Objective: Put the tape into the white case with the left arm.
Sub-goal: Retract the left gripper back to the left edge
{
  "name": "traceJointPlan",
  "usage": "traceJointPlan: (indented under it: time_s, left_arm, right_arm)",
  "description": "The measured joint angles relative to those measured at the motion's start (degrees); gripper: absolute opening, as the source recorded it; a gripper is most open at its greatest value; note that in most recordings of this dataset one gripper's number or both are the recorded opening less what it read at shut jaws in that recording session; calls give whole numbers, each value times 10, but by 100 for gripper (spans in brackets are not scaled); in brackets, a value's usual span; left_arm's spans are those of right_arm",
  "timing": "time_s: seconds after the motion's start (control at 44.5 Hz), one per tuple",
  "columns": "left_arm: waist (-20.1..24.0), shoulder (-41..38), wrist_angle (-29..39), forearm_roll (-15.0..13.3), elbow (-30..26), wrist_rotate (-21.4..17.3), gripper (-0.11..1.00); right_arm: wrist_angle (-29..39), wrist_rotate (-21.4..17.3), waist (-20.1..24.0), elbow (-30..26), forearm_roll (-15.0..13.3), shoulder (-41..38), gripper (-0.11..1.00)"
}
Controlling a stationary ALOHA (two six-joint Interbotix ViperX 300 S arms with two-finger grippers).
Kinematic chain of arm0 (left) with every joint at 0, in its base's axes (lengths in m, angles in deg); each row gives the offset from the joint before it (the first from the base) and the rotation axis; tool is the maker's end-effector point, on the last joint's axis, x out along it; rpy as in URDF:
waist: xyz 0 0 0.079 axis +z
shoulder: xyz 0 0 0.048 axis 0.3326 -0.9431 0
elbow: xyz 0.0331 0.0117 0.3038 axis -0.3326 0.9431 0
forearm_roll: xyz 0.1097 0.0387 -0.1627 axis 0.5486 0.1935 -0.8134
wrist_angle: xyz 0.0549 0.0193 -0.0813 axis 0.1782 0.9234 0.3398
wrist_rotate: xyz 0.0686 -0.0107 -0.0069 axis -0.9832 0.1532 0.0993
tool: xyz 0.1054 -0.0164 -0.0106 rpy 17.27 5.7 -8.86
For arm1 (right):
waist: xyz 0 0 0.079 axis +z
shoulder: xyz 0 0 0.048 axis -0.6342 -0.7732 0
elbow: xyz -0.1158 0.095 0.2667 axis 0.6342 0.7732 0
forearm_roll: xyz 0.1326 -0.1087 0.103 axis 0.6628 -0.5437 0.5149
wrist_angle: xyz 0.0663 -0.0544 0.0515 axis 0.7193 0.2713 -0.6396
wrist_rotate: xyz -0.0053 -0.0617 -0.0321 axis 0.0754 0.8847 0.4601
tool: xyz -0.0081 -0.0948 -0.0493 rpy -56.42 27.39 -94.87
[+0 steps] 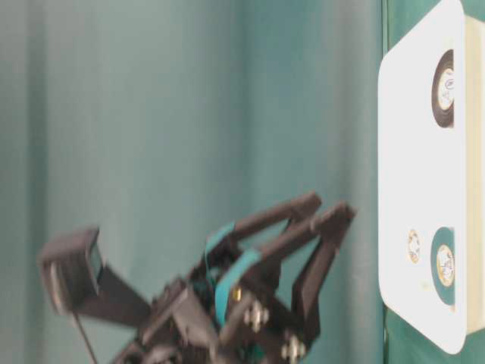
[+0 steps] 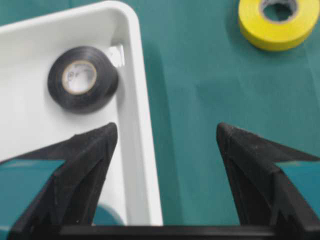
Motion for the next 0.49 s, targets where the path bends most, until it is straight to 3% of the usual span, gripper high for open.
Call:
traceJointPlan:
  time_s: [0.247,0.494]
  left_arm:
    - [-5,66,-75,-1,87,9,80]
    - [-17,120,-90,-1,149,24,77]
  right_arm:
    - [0,0,0,1,0,1,-9]
    - [0,0,0,1,0,1,-9]
